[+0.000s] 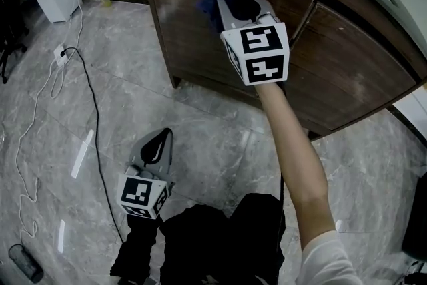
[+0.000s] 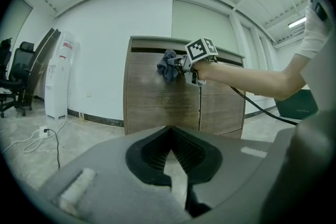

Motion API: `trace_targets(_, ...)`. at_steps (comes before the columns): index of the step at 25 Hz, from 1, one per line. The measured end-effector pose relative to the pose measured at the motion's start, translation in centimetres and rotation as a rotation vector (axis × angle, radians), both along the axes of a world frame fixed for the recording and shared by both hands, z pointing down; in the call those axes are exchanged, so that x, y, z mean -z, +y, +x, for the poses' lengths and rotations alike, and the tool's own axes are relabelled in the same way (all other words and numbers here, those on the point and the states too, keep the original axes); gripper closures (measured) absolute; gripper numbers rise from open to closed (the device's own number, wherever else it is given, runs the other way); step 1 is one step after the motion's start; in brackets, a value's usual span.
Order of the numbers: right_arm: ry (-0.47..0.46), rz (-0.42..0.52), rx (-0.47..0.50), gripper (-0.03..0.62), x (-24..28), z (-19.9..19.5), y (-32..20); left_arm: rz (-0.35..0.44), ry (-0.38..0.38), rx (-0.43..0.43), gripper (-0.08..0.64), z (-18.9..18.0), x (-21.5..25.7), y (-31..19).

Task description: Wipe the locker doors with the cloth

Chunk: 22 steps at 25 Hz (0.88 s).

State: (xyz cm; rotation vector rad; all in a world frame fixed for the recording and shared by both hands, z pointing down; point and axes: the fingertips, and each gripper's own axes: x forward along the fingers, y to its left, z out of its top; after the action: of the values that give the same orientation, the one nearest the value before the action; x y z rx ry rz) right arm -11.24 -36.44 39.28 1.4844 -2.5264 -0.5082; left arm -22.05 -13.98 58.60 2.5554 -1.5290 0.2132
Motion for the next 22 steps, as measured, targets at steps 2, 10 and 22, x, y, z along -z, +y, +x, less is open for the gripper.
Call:
trace_targets(2, -0.004, -0.008, 0.001, 0.520, -0.7, 0.0, 0.0, -0.004, 0.000, 0.002, 0.561, -0.1, -0.2, 0.0)
trace_targets(10, 0.031, -0.091, 0.012, 0.520, -7.0, -0.9, 0.0, -0.011, -0.003, 0.015, 0.561, -0.8, -0.6, -0.1)
trace_targets(22, 0.092, -0.203, 0.040, 0.520, -16.3, -2.0, -0.2, -0.032, -0.005, 0.027, 0.561, -1.3, -1.7, -0.3)
